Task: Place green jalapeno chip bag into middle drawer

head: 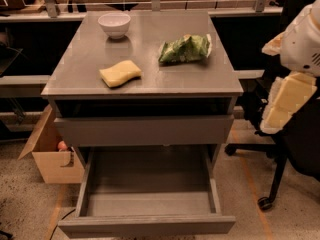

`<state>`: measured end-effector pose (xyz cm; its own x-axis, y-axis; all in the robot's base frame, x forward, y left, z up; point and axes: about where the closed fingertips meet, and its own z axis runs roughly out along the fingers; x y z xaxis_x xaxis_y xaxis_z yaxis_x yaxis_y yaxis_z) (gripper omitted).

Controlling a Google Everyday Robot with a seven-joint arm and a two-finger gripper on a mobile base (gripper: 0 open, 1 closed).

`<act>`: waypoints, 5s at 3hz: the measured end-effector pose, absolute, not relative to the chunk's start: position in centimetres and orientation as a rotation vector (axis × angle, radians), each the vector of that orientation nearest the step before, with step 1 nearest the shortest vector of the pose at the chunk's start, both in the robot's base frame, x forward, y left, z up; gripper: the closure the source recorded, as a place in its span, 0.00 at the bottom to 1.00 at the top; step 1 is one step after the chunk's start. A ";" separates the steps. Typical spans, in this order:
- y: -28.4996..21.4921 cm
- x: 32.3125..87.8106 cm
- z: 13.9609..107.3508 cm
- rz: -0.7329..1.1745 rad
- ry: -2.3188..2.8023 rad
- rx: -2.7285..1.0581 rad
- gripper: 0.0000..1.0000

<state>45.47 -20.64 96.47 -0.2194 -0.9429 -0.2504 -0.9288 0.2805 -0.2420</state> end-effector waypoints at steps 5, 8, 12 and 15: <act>-10.0 64.7 92.6 0.038 1.978 -1.476 0.00; -10.4 78.2 90.1 -0.145 2.008 -1.371 0.00; -12.2 78.1 90.8 -0.218 2.025 -1.366 0.96; -13.4 70.2 93.0 -0.186 2.055 -1.433 1.00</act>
Offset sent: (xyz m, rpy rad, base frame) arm 0.1698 0.1045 -0.0286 0.3235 -0.1920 0.0030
